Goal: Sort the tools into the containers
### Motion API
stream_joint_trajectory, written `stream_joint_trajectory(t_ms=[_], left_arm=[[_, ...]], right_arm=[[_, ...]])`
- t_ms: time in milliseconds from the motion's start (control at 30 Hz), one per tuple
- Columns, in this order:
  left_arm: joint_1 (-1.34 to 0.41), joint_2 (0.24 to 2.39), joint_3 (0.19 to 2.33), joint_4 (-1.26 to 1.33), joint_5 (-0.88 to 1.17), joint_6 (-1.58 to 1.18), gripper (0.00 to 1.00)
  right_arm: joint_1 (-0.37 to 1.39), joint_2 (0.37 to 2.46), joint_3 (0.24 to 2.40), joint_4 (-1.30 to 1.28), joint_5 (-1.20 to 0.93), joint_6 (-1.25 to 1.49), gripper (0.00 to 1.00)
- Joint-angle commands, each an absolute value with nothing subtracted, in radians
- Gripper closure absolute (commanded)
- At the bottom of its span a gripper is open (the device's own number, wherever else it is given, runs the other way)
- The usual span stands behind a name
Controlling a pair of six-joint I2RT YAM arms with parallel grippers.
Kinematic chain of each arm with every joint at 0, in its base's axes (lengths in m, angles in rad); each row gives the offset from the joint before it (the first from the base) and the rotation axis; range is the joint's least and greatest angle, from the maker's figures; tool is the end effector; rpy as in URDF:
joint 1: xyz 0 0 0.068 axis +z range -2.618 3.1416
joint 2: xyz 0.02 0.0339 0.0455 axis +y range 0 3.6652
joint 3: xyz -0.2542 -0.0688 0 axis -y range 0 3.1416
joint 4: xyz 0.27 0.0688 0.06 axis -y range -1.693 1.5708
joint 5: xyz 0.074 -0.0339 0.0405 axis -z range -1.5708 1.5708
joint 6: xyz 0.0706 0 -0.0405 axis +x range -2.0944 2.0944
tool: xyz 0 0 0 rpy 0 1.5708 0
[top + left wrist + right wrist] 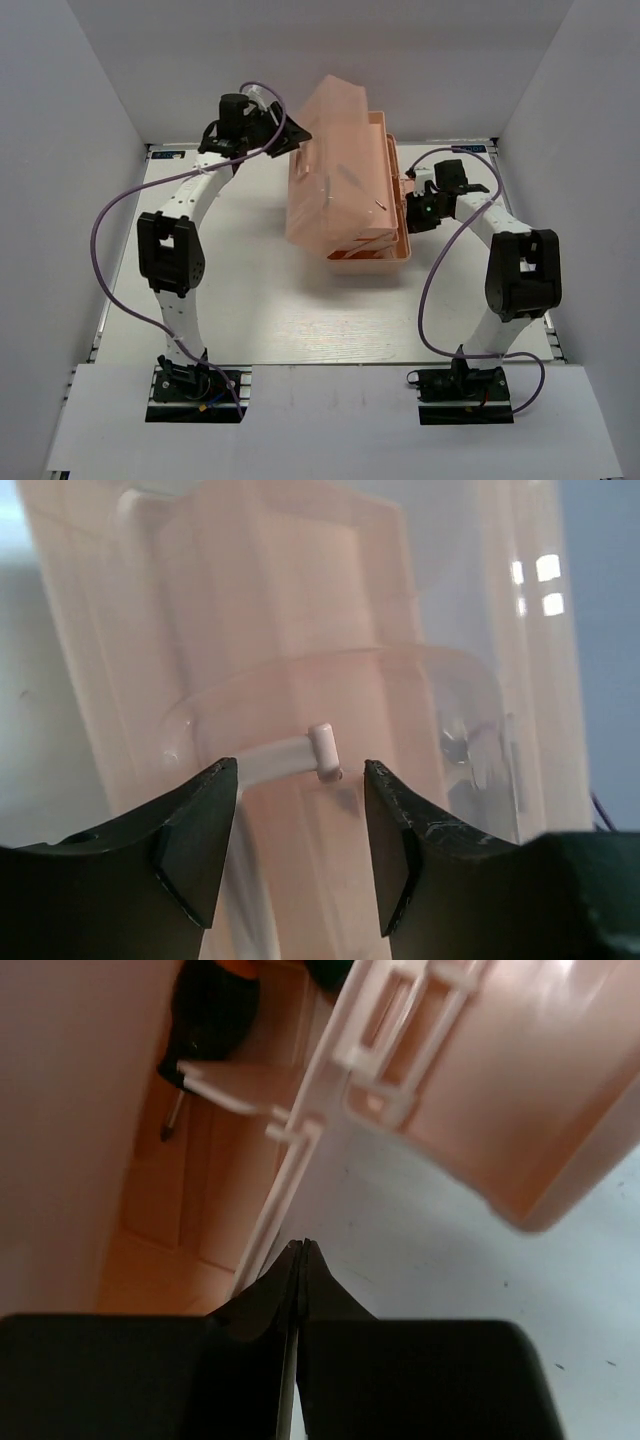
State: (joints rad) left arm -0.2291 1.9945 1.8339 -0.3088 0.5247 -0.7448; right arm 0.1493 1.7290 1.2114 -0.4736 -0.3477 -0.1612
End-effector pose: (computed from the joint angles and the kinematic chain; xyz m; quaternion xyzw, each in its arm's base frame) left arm 0.4995 -0.1528 0.3002 -0.0786 0.8304 -0.4318 0.3432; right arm 0.3932 0.0835 0.1656 -0.1948 0.9249 0.1641 0.2824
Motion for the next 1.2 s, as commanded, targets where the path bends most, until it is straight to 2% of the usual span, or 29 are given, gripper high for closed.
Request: stream_joint_trajectory(t_ms=[0,67,200,300,433,467,600,667,767,800,833,867,967,1000,1167], left_arm=[[-0.31,2.065,1.844,-0.437,0.667,-0.689,0.38],[-0.321,2.074,1.861,-0.472,0.626,-0.674,0.39],[-0.308,1.927,1.847,-0.561,0.357,-0.655,0.39],[-0.299,1.807,1.774,-0.609,0.154,-0.655,0.34],[-0.29,1.642,1.674,-0.629,0.065,-0.62,0.26],[-0.29,1.582,1.614,-0.629,0.064,-0.62,0.26],[-0.29,1.468,1.404,-0.514,0.118,-0.611,0.23],[-0.29,1.422,1.335,-0.479,0.159,-0.611,0.23],[-0.308,1.359,1.212,-0.427,0.217,-0.563,0.19],[-0.317,1.341,1.194,-0.426,0.231,-0.508,0.18],[-0.318,1.297,1.162,-0.445,0.232,-0.479,0.15],[-0.318,1.27,1.148,-0.466,0.219,-0.45,0.15],[-0.318,1.18,1.091,-0.523,0.172,-0.365,0.06],[-0.318,1.116,1.077,-0.523,0.172,-0.351,0.0],[-0.308,0.996,1.013,-0.517,0.16,-0.33,0.0]], right_arm=[[0.161,1.744,1.282,-0.479,-0.563,-0.075,1.0],[0.164,1.729,1.287,-0.471,-0.542,-0.077,1.0],[0.153,1.689,1.269,-0.454,-0.422,-0.083,1.0],[0.135,1.645,1.255,-0.459,-0.323,-0.092,1.0],[0.124,1.566,1.201,-0.456,-0.125,-0.124,1.0],[0.123,1.556,1.194,-0.453,-0.106,-0.149,0.86],[0.089,1.457,1.118,-0.423,-0.066,-0.21,0.56],[0.083,1.421,1.109,-0.4,-0.078,-0.238,0.52],[0.069,1.367,1.112,-0.377,-0.205,-0.279,0.38],[0.072,1.353,1.112,-0.382,-0.23,-0.323,0.24],[0.075,1.323,1.106,-0.385,-0.277,-0.331,0.21],[0.078,1.316,1.111,-0.385,-0.261,-0.325,0.1],[0.106,1.334,1.188,-0.495,-0.19,-0.178,0.1],[0.11,1.336,1.224,-0.571,-0.181,-0.157,0.1],[0.104,1.269,1.227,-0.658,-0.196,-0.057,0.1]])
